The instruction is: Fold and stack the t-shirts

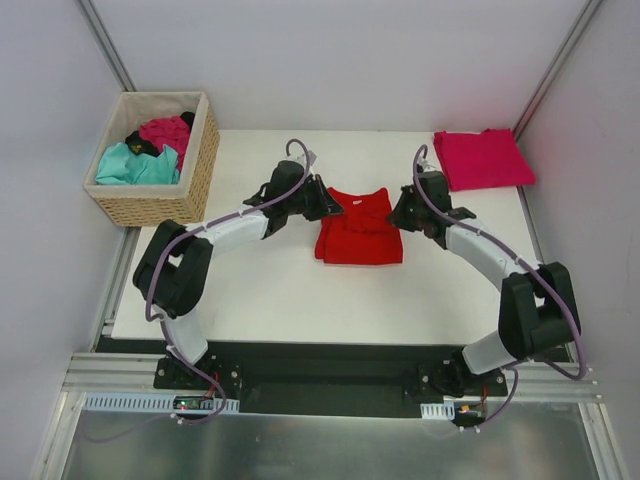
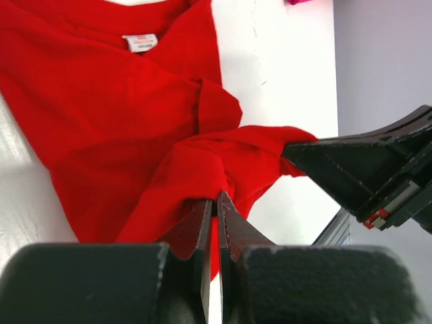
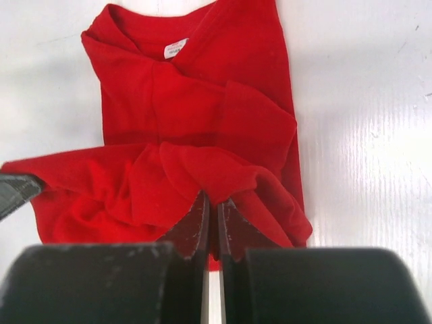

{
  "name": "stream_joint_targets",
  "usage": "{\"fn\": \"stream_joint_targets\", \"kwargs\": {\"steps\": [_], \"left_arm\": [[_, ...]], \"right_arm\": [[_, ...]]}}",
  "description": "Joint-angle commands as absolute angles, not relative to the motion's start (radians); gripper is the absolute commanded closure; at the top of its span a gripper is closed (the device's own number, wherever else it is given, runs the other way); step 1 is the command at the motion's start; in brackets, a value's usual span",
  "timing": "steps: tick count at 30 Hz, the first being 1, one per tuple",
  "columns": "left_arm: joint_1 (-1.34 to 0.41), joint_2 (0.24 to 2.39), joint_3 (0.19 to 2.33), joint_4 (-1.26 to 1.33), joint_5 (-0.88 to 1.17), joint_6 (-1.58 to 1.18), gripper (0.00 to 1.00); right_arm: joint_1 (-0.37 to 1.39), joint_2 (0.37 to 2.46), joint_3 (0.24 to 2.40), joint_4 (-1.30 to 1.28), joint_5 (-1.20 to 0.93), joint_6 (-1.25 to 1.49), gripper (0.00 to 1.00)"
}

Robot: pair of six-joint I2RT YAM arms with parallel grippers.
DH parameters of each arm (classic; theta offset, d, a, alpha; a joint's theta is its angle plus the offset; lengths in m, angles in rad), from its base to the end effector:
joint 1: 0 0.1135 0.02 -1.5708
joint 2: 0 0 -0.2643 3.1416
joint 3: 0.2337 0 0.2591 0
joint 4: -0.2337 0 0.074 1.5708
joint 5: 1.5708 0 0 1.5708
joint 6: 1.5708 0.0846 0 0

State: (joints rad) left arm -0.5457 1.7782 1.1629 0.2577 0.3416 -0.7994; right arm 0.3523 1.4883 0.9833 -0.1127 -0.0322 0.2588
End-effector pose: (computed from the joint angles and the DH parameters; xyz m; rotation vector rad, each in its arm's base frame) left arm 0.3775 -0.2624 0.2218 -0.0163 2.1096 -1.1881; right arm 0.3530 0.1327 0.2156 -0.1218 2.2104 0.3777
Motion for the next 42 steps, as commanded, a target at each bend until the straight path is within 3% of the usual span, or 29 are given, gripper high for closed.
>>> {"fn": "stream_joint_targets", "kwargs": {"steps": [1, 12, 13, 14, 15, 16, 17, 18, 19, 20, 21, 32, 42], "left_arm": [[-0.517, 1.807, 1.183, 0.314, 0.39, -0.816, 1.0], [-0.434, 1.93, 1.248, 0.354, 0.411, -0.831, 1.0], [-0.431, 1.954, 1.261, 0.357, 0.41, -0.825, 1.0], [-0.43, 1.969, 1.273, 0.363, 0.408, -0.819, 1.0], [-0.423, 1.983, 1.298, 0.377, 0.41, -0.813, 0.96], [-0.42, 2.008, 1.307, 0.391, 0.408, -0.808, 0.85], [-0.419, 2.02, 1.325, 0.403, 0.413, -0.802, 0.53], [-0.414, 2.031, 1.334, 0.42, 0.41, -0.801, 0.4], [-0.41, 2.048, 1.344, 0.425, 0.408, -0.802, 0.18], [-0.405, 2.052, 1.359, 0.426, 0.416, -0.802, 0.04], [-0.402, 2.051, 1.361, 0.431, 0.42, -0.804, 0.01], [-0.438, 1.737, 1.218, 0.419, 0.477, -0.864, 0.01], [-0.598, 1.643, 1.104, 0.517, 0.521, -0.971, 0.01]], "right_arm": [[0.325, 1.563, 1.058, -0.048, -0.028, 0.282, 1.0], [0.252, 1.764, 1.193, -0.018, -0.018, 0.295, 0.99], [0.249, 1.776, 1.224, -0.021, -0.012, 0.295, 0.96], [0.247, 1.79, 1.248, -0.031, -0.006, 0.285, 0.86], [0.245, 1.822, 1.271, -0.052, -0.006, 0.282, 0.57], [0.244, 1.838, 1.314, -0.054, 0.026, 0.273, 0.43], [0.241, 1.854, 1.334, -0.055, 0.026, 0.262, 0.27], [0.236, 1.876, 1.353, -0.063, 0.023, 0.262, 0.01], [0.235, 1.882, 1.368, -0.063, 0.012, 0.261, 0.03], [0.232, 1.881, 1.379, -0.063, 0.009, 0.261, 0.03], [0.23, 1.853, 1.373, -0.061, 0.009, 0.256, 0.03], [0.276, 1.565, 1.19, -0.06, -0.063, 0.261, 0.03], [0.288, 1.6, 1.131, -0.049, -0.098, 0.27, 0.03]]}}
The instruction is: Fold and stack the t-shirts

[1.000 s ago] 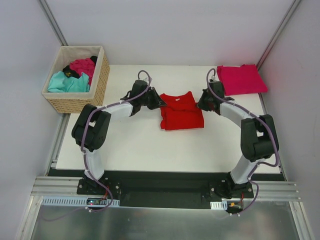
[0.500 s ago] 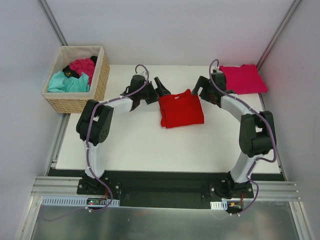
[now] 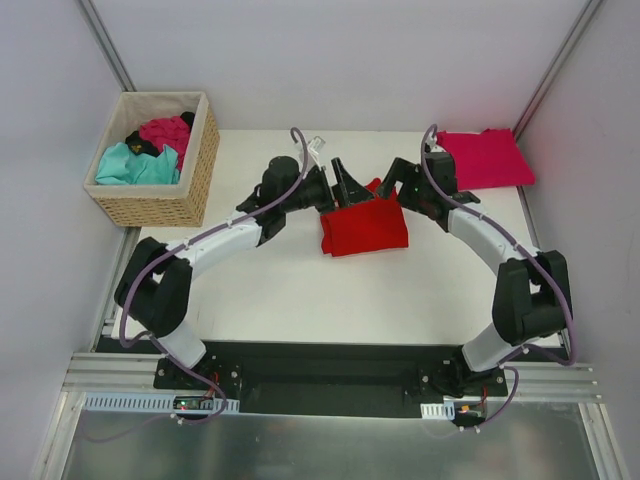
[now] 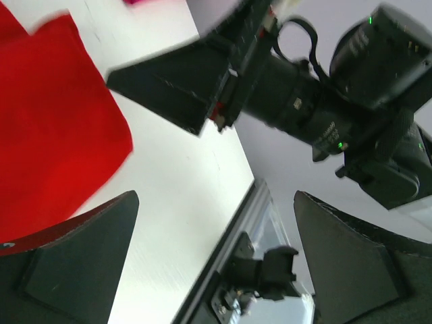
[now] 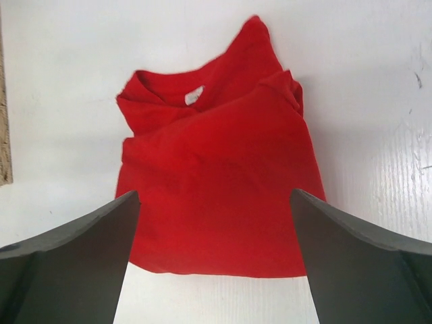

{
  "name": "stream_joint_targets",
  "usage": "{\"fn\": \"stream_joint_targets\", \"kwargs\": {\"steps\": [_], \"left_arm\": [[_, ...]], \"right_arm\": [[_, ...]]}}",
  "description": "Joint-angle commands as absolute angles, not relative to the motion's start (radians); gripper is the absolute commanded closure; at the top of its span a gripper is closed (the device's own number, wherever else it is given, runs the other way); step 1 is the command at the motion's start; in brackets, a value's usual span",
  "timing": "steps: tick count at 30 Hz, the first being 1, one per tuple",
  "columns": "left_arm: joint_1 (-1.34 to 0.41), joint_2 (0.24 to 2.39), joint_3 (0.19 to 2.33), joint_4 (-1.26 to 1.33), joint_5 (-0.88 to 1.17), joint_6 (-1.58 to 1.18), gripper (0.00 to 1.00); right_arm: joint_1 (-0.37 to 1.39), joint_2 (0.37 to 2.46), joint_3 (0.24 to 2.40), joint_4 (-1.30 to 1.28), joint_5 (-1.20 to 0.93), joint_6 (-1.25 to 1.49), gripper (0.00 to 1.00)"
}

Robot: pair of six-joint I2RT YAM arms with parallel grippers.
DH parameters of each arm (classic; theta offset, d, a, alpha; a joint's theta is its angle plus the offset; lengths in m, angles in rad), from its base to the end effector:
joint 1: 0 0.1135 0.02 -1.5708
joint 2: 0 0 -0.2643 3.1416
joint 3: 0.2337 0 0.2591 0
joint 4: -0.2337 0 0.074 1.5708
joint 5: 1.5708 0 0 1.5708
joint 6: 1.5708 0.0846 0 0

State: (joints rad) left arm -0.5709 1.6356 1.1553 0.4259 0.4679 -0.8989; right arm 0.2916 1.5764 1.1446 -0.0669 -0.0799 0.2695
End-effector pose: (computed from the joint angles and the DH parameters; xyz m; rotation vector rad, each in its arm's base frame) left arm 0.3476 -0.2686 0.3059 0.1070 1.8429 -1.4618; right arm 0.3951 0.1256 0.2511 -0.0729 2.0943 0.4251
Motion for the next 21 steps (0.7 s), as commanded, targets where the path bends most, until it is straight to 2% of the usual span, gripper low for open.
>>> {"fn": "stream_joint_targets", "kwargs": {"steps": [1, 10, 17, 21], "left_arm": [[-0.613, 1.663, 1.103, 0.534, 0.529, -0.991, 0.01], [-0.64, 1.819, 1.12, 0.754, 0.584, -1.055, 0.01], [-0.64, 1.971, 1.15, 0.955, 0.64, -1.14, 0.01], [-0.644, 2.003, 1.172, 0.968, 0.658, -1.172, 0.01]], "right_arm": [[0.287, 1.609, 1.135, -0.037, -0.104, 0.275, 0.03], [0.264, 1.764, 1.235, -0.005, -0.198, 0.308, 0.02], [0.232, 1.744, 1.252, -0.014, -0.216, 0.298, 0.02], [0.216, 1.72, 1.259, -0.034, -0.201, 0.276, 0.02]]}}
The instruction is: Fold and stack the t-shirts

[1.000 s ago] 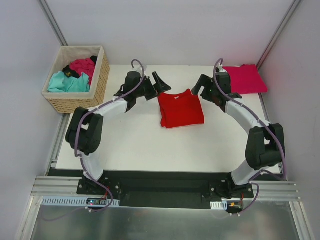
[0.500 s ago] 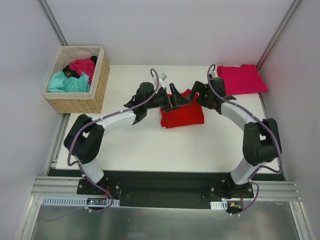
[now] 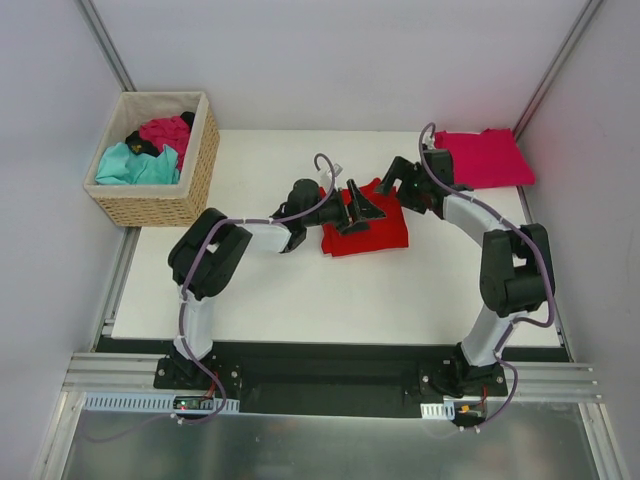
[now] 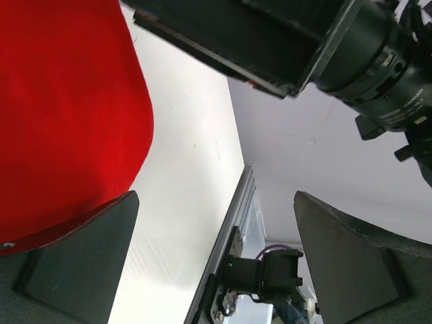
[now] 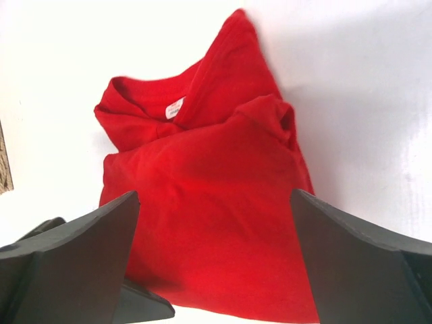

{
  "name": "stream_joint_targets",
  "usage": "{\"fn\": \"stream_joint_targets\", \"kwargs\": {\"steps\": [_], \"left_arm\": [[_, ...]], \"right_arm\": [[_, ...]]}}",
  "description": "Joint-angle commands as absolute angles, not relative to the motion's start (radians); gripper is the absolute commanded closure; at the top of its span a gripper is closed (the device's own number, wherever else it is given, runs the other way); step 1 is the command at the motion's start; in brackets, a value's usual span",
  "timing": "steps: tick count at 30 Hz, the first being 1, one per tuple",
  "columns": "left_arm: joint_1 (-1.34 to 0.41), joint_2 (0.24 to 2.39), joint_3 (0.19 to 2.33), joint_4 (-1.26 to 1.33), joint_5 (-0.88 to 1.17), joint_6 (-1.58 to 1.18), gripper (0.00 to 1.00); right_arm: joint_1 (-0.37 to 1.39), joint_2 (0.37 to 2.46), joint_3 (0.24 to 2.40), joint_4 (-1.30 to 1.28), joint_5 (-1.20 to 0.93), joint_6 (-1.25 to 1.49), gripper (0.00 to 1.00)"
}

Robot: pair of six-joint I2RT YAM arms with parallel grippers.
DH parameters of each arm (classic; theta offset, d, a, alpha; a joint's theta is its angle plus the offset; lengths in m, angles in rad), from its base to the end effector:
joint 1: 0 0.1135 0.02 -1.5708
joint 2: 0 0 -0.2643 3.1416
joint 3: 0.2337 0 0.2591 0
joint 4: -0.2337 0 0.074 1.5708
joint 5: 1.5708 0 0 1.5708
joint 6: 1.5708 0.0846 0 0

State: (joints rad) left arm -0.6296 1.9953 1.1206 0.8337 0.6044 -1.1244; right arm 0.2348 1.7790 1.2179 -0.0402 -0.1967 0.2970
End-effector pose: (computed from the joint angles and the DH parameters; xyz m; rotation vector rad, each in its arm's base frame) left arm 0.3597 -0.3215 0.1935 0.0845 1.9479 -1.7508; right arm 0.4332 0.1206 0.2000 -0.0459 2.2048 0.5145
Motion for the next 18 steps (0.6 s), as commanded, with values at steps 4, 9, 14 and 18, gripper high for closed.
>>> {"fn": "stream_joint_targets", "kwargs": {"steps": [4, 9, 14, 18], "left_arm": [[-0.655, 2.006, 1.173, 0.973, 0.66, -1.178, 0.01], [-0.655, 2.052, 1.175, 1.009, 0.67, -1.172, 0.01], [-0.649, 2.114, 1.181, 1.046, 0.684, -1.161, 0.01], [-0.621, 2.181, 1.16, 1.094, 0.678, -1.167, 0.01]], "right_arm": [[0.213, 1.723, 1.287, -0.057, -0.198, 0.27, 0.02], [0.213, 1.692, 1.278, -0.054, -0.199, 0.278, 0.02], [0.21, 1.641, 1.284, -0.081, -0.192, 0.259, 0.02], [0.21, 1.615, 1.308, -0.121, -0.186, 0.236, 0.02]]}}
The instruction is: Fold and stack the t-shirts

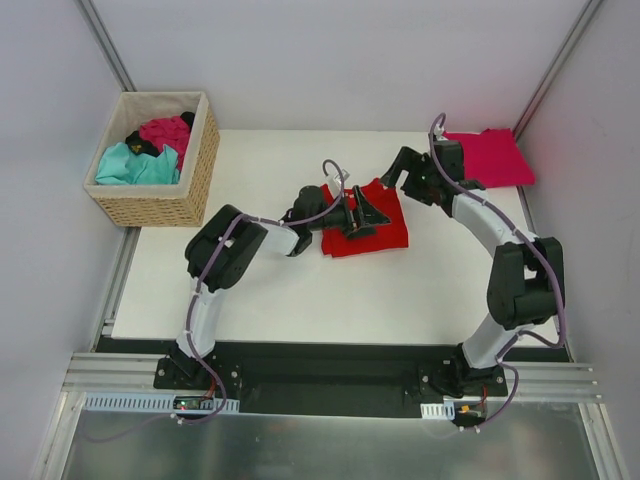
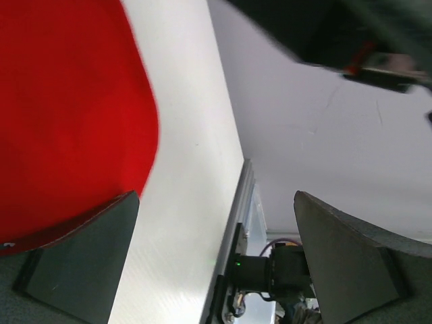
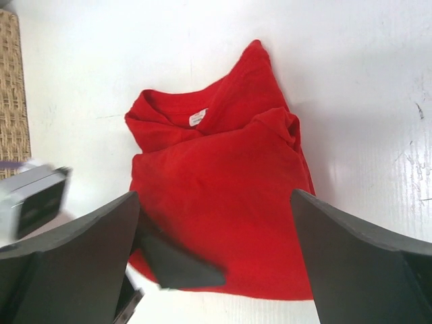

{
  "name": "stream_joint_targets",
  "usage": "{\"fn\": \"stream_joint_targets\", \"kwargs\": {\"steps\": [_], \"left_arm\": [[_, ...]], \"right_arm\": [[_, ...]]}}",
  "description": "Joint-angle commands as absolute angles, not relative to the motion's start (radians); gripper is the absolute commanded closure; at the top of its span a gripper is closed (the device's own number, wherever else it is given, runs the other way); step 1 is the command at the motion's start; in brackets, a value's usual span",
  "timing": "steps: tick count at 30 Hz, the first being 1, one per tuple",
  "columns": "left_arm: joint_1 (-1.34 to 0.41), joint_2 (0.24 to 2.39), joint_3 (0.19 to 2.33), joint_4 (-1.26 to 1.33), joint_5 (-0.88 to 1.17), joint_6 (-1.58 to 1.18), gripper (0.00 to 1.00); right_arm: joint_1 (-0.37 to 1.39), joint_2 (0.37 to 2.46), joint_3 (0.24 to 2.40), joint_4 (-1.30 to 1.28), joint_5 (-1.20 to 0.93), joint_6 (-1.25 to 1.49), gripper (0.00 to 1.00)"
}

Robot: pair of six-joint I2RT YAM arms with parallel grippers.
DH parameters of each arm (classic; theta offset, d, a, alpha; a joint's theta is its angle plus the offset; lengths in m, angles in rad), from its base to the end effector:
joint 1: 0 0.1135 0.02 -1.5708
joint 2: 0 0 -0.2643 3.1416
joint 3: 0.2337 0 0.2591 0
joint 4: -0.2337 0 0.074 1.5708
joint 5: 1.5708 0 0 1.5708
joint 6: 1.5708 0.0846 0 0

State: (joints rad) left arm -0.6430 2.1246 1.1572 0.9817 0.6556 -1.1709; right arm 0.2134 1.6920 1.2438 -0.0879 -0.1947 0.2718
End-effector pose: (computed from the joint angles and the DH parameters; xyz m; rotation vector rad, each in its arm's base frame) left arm 0.3632 -0.3366 0.1668 0.1314 1.9224 -1.8370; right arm 0.4266 0.1092 0.2405 -0.0562 2.1341 0.4935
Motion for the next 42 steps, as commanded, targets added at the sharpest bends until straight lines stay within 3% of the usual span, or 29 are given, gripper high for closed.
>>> {"fn": "stream_joint_targets", "kwargs": {"steps": [1, 12, 20, 29, 36, 42], "left_arm": [[-0.603, 2.198, 1.158, 1.098, 0.673, -1.164, 0.01], [-0.52, 2.427, 1.128, 1.17, 0.69, -1.173, 0.01], [-0.523, 2.24, 1.04, 1.223, 0.741, -1.206, 0.01], [-0.537, 2.094, 0.969, 1.207, 0.753, -1.192, 0.01], [-0.545, 2.117, 1.0, 1.206, 0.753, -1.201, 0.01], [-0.551, 2.134, 1.016, 1.213, 0.744, -1.21, 0.01]], "right_arm": [[0.212, 1.609, 1.312, -0.121, -0.186, 0.235, 0.02], [0.236, 1.68, 1.387, -0.143, -0.245, 0.236, 0.02], [0.245, 1.828, 1.425, 0.05, -0.455, 0.388, 0.02], [0.241, 2.078, 1.47, 0.492, -0.73, 0.742, 0.02], [0.242, 2.004, 1.413, 0.542, -0.77, 0.787, 0.02], [0.253, 1.875, 1.361, 0.388, -0.75, 0.698, 0.02]]}}
